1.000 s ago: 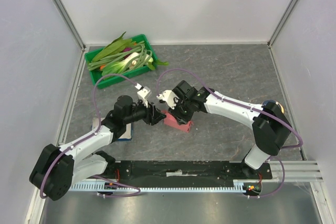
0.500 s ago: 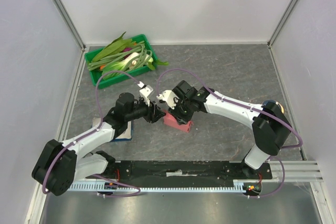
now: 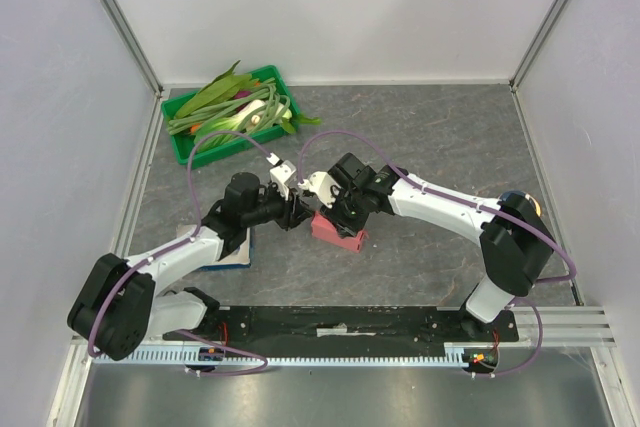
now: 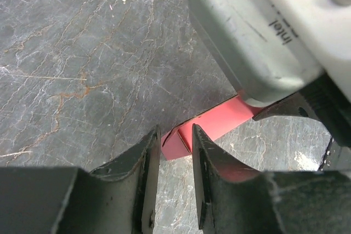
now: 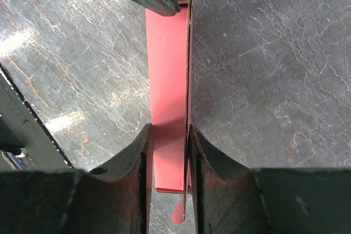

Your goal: Fold the paper box

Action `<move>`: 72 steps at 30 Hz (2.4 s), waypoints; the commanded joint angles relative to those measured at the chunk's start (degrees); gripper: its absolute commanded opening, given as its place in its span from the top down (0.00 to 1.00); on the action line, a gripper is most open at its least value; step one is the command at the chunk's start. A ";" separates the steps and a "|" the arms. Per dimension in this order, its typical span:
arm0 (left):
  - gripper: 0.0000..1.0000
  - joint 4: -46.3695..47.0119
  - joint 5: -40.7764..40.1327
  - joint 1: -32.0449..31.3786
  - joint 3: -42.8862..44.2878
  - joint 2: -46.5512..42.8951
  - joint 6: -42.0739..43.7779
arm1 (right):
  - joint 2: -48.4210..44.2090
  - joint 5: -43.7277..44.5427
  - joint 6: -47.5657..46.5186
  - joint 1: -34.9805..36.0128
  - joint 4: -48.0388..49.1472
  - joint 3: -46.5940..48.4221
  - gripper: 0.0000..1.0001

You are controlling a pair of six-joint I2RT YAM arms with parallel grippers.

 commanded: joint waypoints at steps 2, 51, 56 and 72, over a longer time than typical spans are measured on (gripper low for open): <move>0.66 6.25 1.84 0.16 -1.84 -1.95 0.30 | 3.37 0.36 -1.32 -0.22 -3.44 -0.48 1.00; 0.98 7.13 -15.20 -12.31 -3.34 -6.00 -2.78 | 3.46 0.01 -0.27 -0.22 -2.47 -0.48 1.00; 0.93 6.69 -15.38 -13.46 -2.55 -4.07 -2.52 | 3.28 0.01 -0.36 -0.22 -2.47 -0.66 1.00; 0.94 7.13 -14.15 -13.72 -0.70 -1.34 -2.78 | 2.84 -0.87 -0.01 -0.13 -2.21 -0.57 1.00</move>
